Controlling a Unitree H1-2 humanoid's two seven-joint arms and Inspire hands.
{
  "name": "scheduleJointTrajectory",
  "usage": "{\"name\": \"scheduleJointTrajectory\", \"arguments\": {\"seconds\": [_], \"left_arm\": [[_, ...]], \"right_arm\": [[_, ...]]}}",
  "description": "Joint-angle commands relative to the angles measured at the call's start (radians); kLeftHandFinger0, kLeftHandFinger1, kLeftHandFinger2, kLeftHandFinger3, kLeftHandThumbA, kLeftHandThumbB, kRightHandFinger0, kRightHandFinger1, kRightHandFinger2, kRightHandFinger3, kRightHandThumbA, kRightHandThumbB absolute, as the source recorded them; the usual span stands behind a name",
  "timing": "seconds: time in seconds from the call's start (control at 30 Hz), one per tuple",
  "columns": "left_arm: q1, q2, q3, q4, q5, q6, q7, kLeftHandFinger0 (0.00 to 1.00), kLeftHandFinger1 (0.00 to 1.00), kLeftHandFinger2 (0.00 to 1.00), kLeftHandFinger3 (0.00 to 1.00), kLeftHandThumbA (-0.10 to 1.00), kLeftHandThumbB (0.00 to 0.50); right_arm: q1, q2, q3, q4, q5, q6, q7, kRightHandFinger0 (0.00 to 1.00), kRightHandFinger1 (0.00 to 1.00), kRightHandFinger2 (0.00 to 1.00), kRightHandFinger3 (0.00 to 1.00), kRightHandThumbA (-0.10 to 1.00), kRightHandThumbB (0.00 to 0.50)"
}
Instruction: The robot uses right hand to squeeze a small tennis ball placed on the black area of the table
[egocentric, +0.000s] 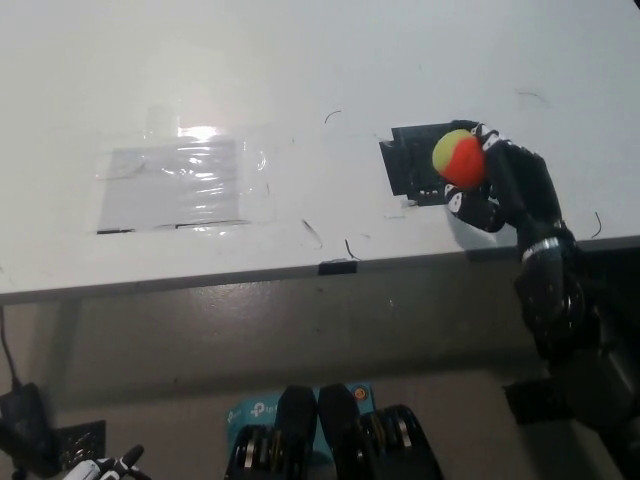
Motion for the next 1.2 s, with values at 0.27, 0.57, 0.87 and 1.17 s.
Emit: {"name": "scheduleJointTrajectory", "arguments": {"seconds": [0.27,0.57,0.87,1.17], "left_arm": [[-0.017,0.036,-0.003,-0.02,0.019,0.002,-0.021,0.2,0.19,0.41,0.56,1.0,0.5],[-0.024,0.036,0.003,-0.021,0.013,0.004,-0.024,0.21,0.18,0.41,0.6,1.0,0.5],[-0.022,0.032,0.007,-0.056,0.015,0.038,-0.033,0.21,0.2,0.42,0.55,1.0,0.5],[-0.033,0.031,0.005,-0.032,0.013,0.002,-0.03,0.2,0.18,0.4,0.56,1.0,0.5]], "right_arm": [[-0.138,-0.053,0.104,0.207,-0.115,0.063,0.062,0.75,1.0,1.0,1.0,-0.06,0.087],[-0.144,-0.039,0.191,0.258,-0.14,0.093,0.159,1.0,1.0,1.0,1.0,0.37,0.42],[-0.158,-0.028,0.224,0.236,-0.168,0.122,0.198,1.0,1.0,1.0,1.0,0.83,0.5],[-0.162,-0.037,0.211,0.206,-0.159,0.124,0.215,1.0,1.0,1.0,1.0,0.91,0.5]]}}
